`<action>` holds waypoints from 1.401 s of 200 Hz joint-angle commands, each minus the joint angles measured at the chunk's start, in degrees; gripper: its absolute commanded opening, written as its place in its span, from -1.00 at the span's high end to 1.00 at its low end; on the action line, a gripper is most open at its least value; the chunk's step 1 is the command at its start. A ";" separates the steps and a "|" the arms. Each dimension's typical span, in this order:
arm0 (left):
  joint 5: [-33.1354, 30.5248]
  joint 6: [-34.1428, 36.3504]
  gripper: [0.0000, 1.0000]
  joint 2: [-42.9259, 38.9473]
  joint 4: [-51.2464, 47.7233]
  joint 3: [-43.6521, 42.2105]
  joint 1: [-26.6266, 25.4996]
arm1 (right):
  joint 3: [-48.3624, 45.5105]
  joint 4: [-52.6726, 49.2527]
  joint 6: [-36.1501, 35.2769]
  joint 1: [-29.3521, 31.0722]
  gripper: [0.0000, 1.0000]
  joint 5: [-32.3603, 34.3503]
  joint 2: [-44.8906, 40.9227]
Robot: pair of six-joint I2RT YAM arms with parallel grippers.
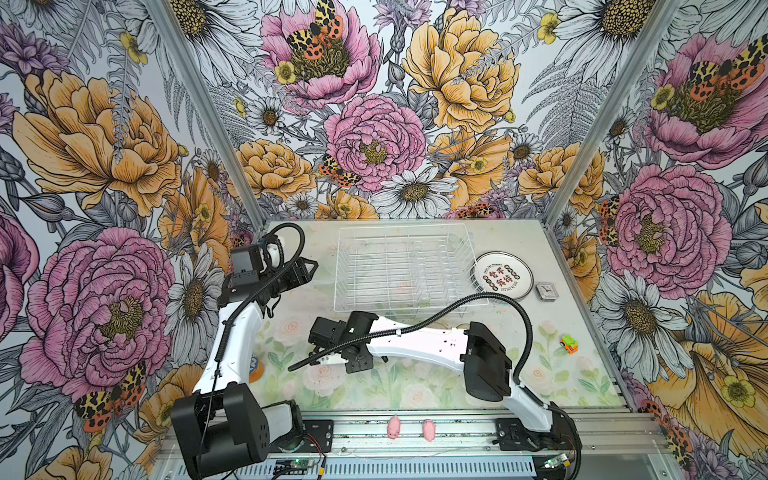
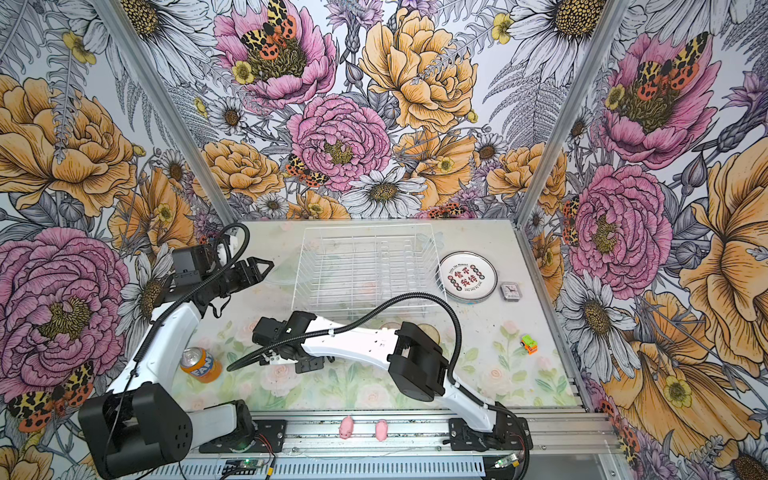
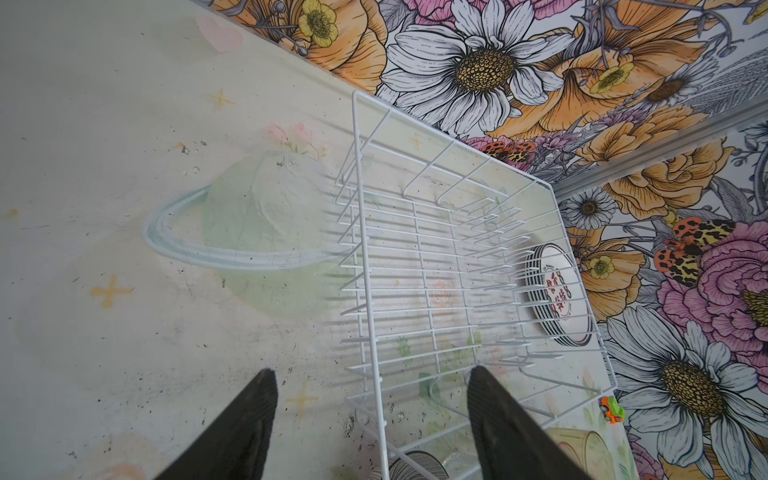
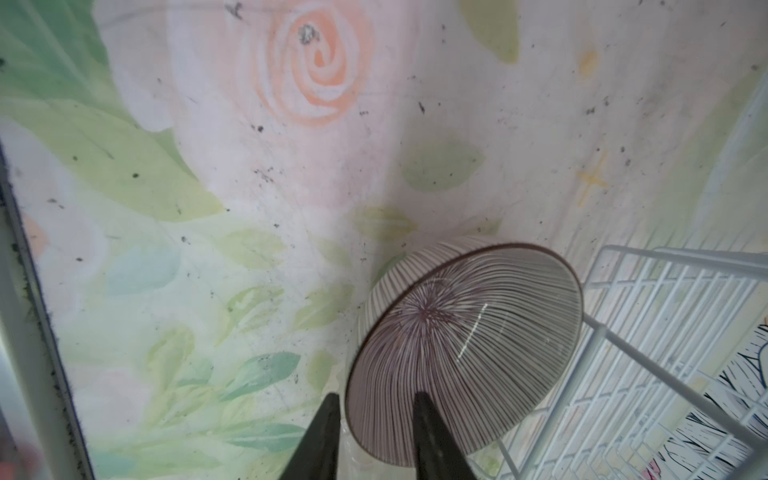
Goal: Unload the mixed dishes from the dish rack
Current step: 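Open right gripper off the bowl and raise it toward the printed plate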
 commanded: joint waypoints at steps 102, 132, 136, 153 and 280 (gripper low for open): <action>0.30 0.26 -0.49 -0.58 2.45 -0.11 0.78 | -6.53 1.16 5.93 -4.20 0.35 -2.47 -18.82; -0.87 0.31 -0.53 -1.40 4.52 -1.43 -0.04 | -10.97 3.51 9.11 -9.45 0.35 -2.23 -25.89; -1.16 0.40 -0.71 -1.63 4.82 -1.67 -0.30 | -11.79 4.13 9.66 -10.26 0.35 -2.24 -26.90; -2.06 0.36 -0.97 -2.16 6.45 -2.63 -0.98 | -15.34 7.12 11.84 -14.30 0.32 -3.39 -31.10; -16.38 -0.01 -0.98 -3.70 25.86 -13.06 -5.84 | -46.14 35.96 34.38 -59.36 0.05 -14.35 -57.84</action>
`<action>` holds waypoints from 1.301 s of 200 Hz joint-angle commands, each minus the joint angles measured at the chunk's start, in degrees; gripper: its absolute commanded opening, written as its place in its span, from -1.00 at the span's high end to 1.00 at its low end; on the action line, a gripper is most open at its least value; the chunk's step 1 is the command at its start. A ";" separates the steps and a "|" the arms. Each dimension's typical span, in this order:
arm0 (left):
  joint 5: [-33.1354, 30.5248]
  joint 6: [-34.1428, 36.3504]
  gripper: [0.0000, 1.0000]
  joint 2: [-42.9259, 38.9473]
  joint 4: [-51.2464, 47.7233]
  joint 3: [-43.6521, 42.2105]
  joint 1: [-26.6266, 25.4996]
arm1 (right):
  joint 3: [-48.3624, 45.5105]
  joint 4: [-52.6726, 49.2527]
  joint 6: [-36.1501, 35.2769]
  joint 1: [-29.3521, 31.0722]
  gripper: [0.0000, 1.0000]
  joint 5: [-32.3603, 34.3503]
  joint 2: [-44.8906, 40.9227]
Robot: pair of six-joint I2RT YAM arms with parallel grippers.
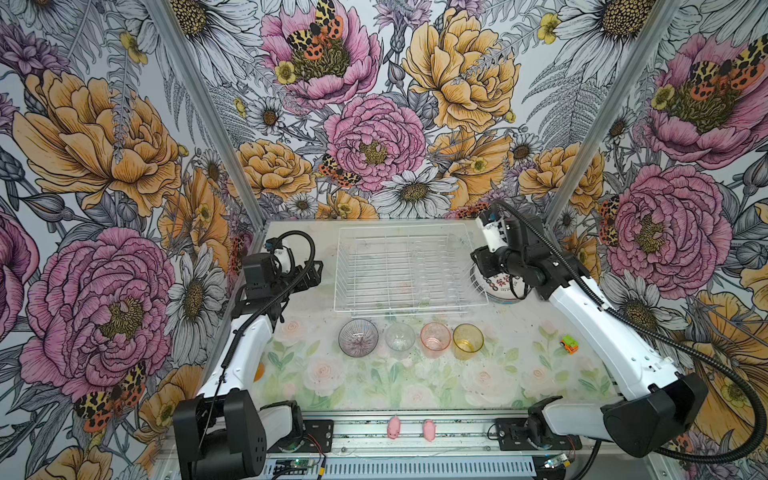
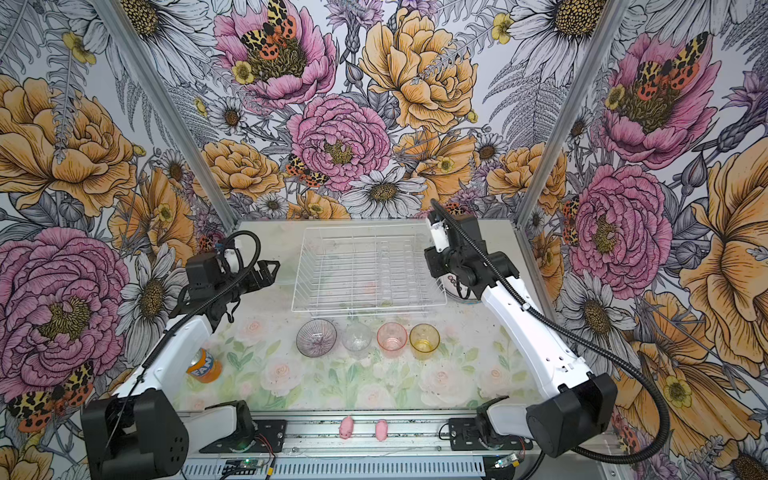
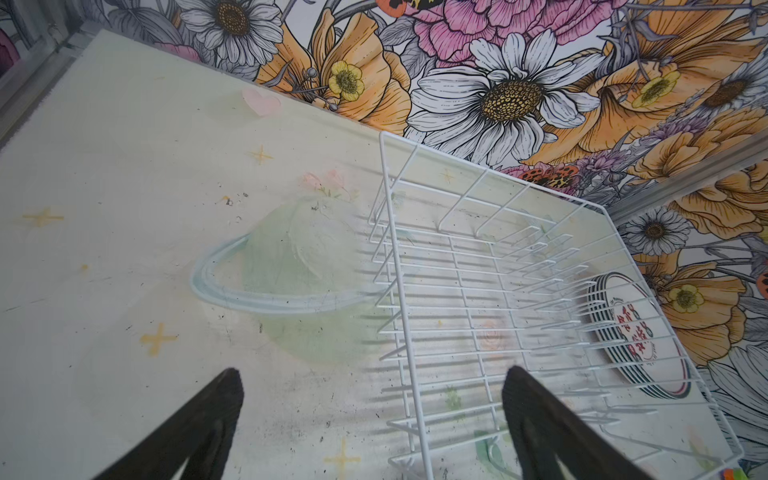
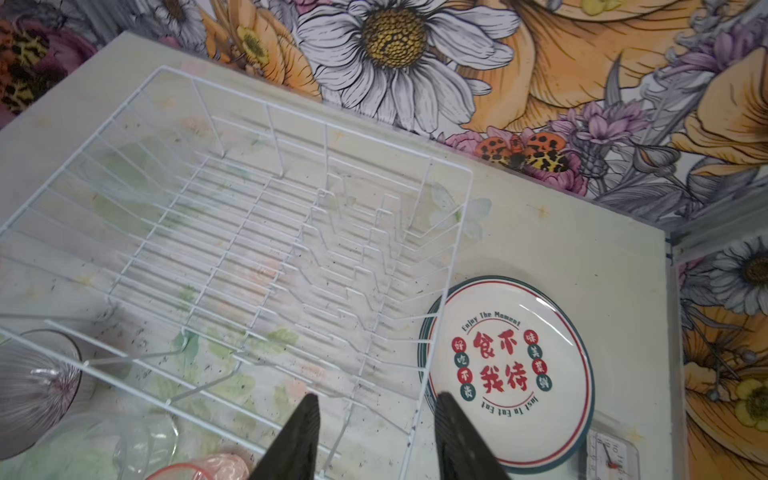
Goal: Unload the mixed dishes from the dish rack
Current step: 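Open right gripper off the bowl and raise it toward the printed plate, then move right gripper over the printed plate while left arm draws back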
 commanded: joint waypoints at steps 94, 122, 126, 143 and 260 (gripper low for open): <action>-14.88 7.59 -0.98 -2.55 32.32 -18.94 -5.00 | -22.76 32.26 14.89 -17.04 0.04 3.61 -5.32; -15.28 10.63 -0.98 2.28 45.94 -23.90 -5.77 | -27.68 38.33 15.25 -17.50 0.04 5.52 -5.51; -15.84 11.47 -0.98 3.29 48.85 -24.83 -6.00 | -28.44 39.18 15.38 -17.60 0.03 5.47 -5.51; -18.38 13.42 -0.98 7.40 57.63 -27.73 -6.65 | -30.52 41.67 15.80 -17.69 0.03 5.36 -5.26; -16.11 17.40 -0.98 22.53 83.96 -33.81 -8.21 | -44.98 65.25 10.02 -17.74 0.01 15.54 1.41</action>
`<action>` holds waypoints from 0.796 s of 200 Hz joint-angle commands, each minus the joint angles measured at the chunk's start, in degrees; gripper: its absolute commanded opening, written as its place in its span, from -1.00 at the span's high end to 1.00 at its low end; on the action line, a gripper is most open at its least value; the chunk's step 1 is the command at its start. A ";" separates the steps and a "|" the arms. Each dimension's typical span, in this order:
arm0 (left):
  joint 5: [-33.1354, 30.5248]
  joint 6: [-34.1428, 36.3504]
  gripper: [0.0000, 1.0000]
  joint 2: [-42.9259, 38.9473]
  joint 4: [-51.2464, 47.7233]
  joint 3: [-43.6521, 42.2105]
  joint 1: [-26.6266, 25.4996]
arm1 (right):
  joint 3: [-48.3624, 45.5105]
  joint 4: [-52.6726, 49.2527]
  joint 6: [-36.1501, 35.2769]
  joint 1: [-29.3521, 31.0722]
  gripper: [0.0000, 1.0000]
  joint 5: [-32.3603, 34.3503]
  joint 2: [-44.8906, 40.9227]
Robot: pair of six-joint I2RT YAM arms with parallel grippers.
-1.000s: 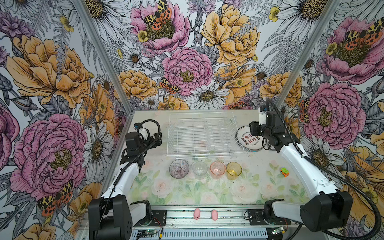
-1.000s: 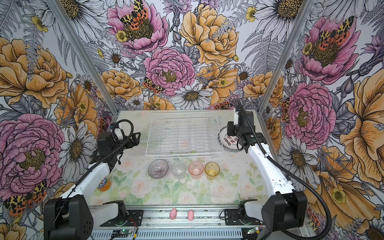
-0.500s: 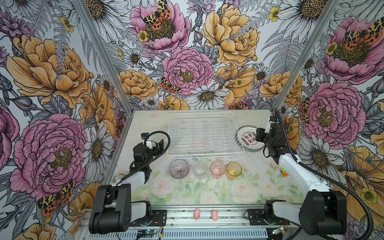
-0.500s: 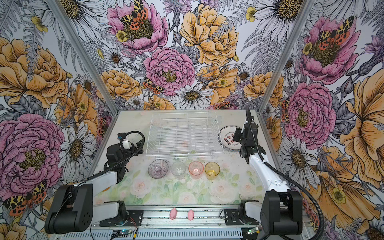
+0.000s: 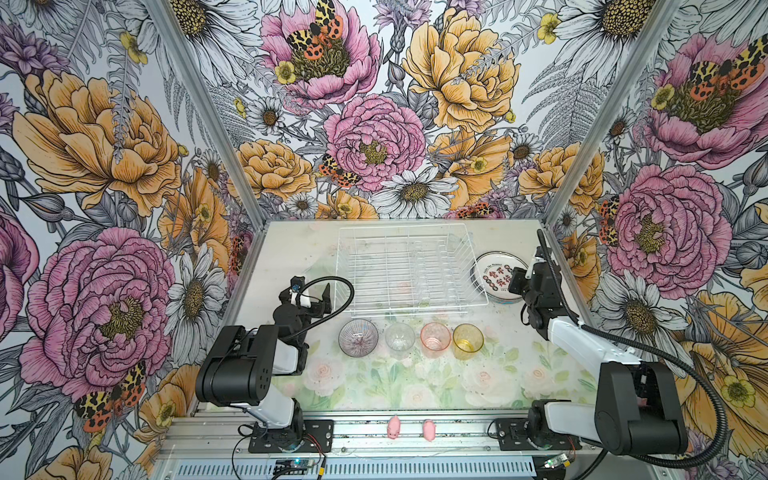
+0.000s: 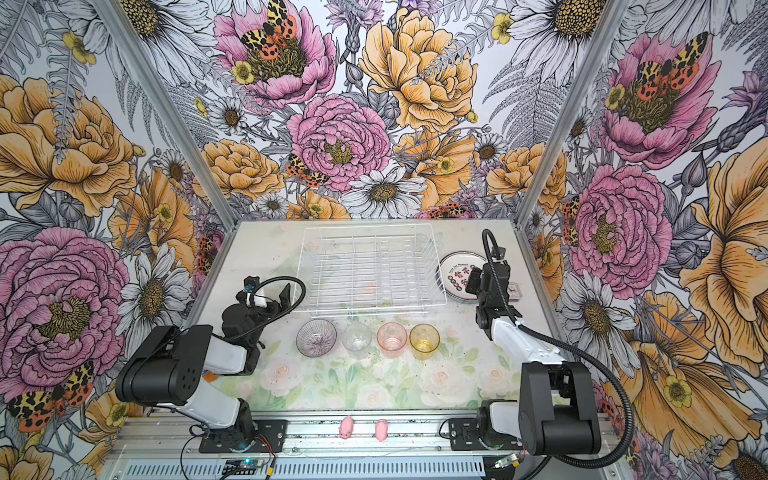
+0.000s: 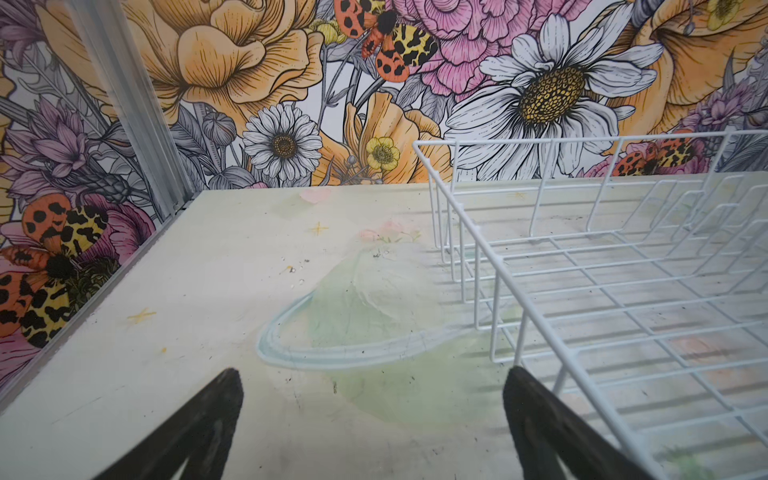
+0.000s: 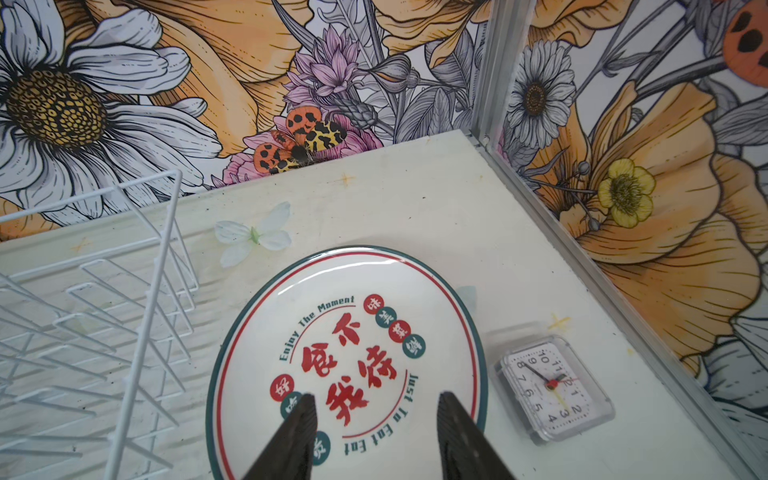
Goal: Unload the mixed dishes from the dish rack
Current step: 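Move right gripper over the printed plate while left arm draws back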
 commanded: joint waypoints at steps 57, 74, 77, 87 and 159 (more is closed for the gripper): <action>0.93 1.49 -0.98 0.44 5.25 -1.00 -0.25 | -8.21 25.44 -6.42 -0.33 0.00 5.65 8.41; 0.92 1.50 -0.98 0.48 5.36 -0.97 -0.29 | -8.78 27.56 -6.74 -0.37 0.00 4.48 10.10; 0.96 1.49 -0.98 0.42 5.40 -1.00 -0.28 | -8.96 28.61 -7.05 -0.36 0.00 4.21 10.38; 0.94 1.50 -0.98 0.48 5.36 -1.00 -0.24 | -9.87 30.82 -7.72 -0.16 0.00 2.41 11.12; 0.07 1.02 -0.98 -0.37 -0.23 1.53 -0.08 | -13.08 39.30 -7.84 0.05 -0.95 3.29 13.90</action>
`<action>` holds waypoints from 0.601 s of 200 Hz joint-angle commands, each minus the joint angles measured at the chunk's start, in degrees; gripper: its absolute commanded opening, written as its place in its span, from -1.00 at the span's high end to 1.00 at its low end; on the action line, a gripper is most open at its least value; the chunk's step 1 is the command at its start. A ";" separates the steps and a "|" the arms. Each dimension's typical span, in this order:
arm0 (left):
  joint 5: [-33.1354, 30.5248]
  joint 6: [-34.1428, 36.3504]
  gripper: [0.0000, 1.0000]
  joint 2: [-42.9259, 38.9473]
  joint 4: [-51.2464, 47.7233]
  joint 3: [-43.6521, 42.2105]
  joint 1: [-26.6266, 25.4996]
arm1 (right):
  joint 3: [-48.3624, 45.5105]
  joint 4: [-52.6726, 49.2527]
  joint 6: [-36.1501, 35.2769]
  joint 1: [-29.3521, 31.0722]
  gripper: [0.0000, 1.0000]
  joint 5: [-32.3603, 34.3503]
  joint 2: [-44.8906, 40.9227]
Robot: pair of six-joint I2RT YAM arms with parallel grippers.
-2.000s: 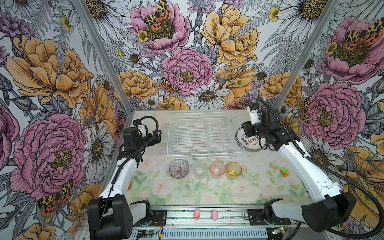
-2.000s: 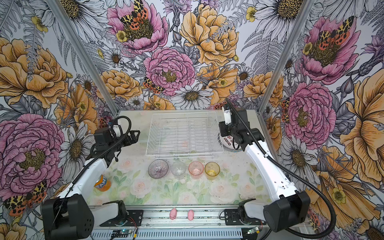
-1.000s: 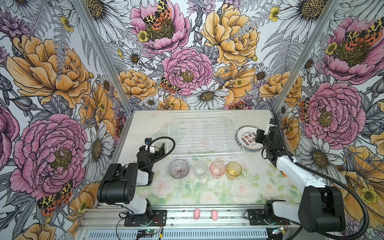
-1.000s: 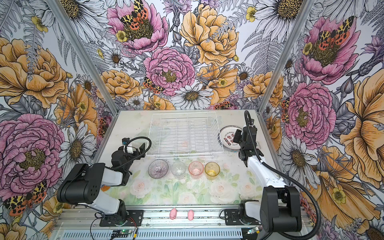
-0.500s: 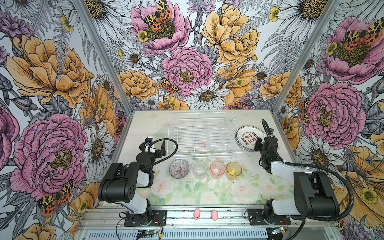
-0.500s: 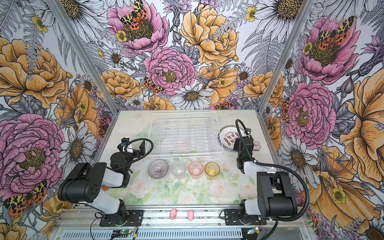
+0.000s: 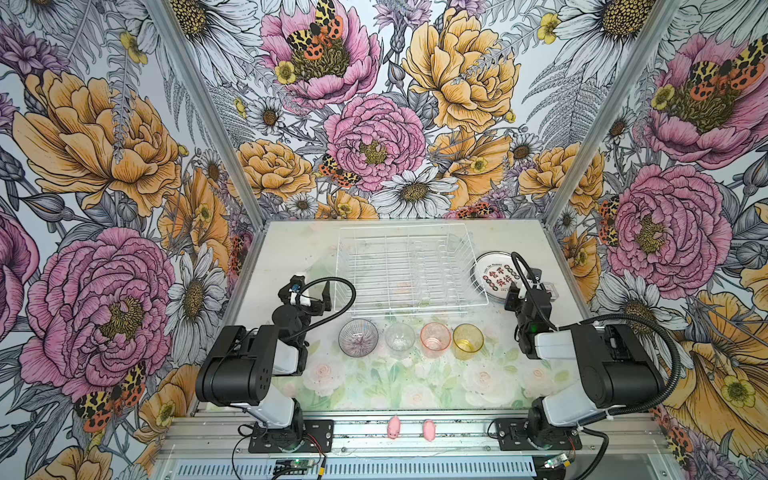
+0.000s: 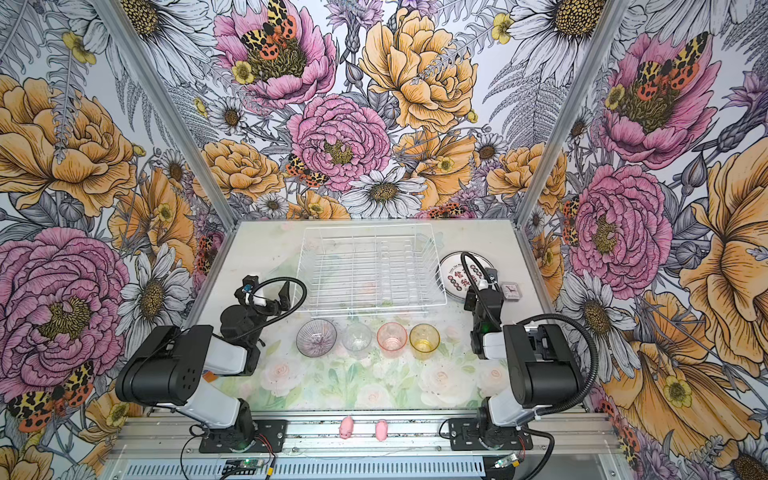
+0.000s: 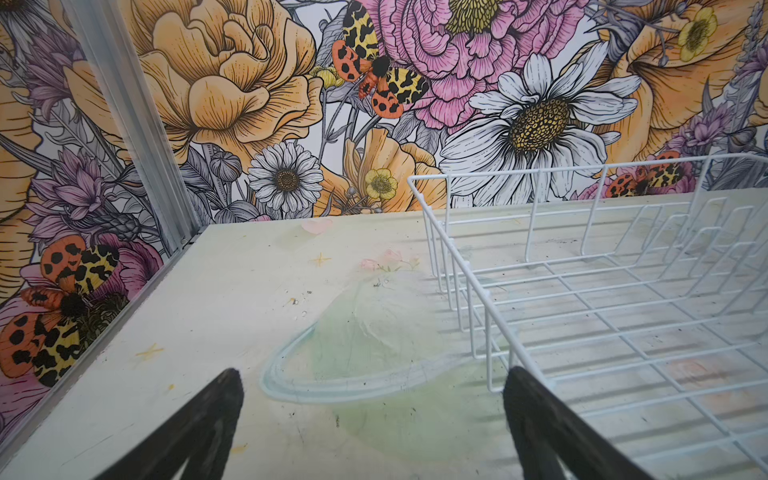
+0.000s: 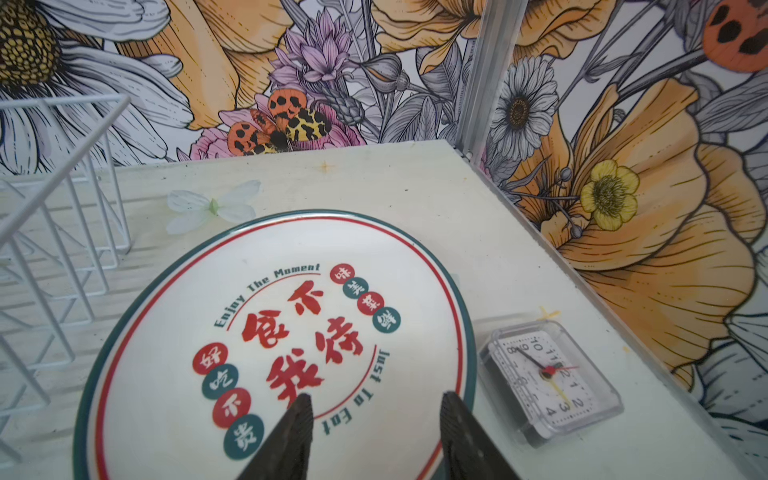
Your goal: Unload the mixed dishes from the dish rack
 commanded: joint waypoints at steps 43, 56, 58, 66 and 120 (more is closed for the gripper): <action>0.40 -1.10 -0.98 -0.99 -12.91 6.61 0.94 | 0.82 4.07 -0.63 0.18 -0.99 0.81 0.30; 0.57 -1.06 -0.97 -1.01 -13.11 6.79 1.06 | 0.82 4.03 -0.62 0.20 -0.99 0.78 0.30; 0.63 -1.06 -0.98 -0.94 -13.15 6.75 1.05 | 0.82 4.03 -0.63 0.20 -0.99 0.76 0.26; 0.62 -1.06 -0.98 -0.92 -13.08 6.74 1.09 | 0.83 4.08 -0.63 0.17 -0.99 0.80 0.23; -1.54 -0.67 -0.98 -1.01 -11.96 6.12 0.19 | 0.84 4.06 -0.63 0.20 -0.99 0.81 0.22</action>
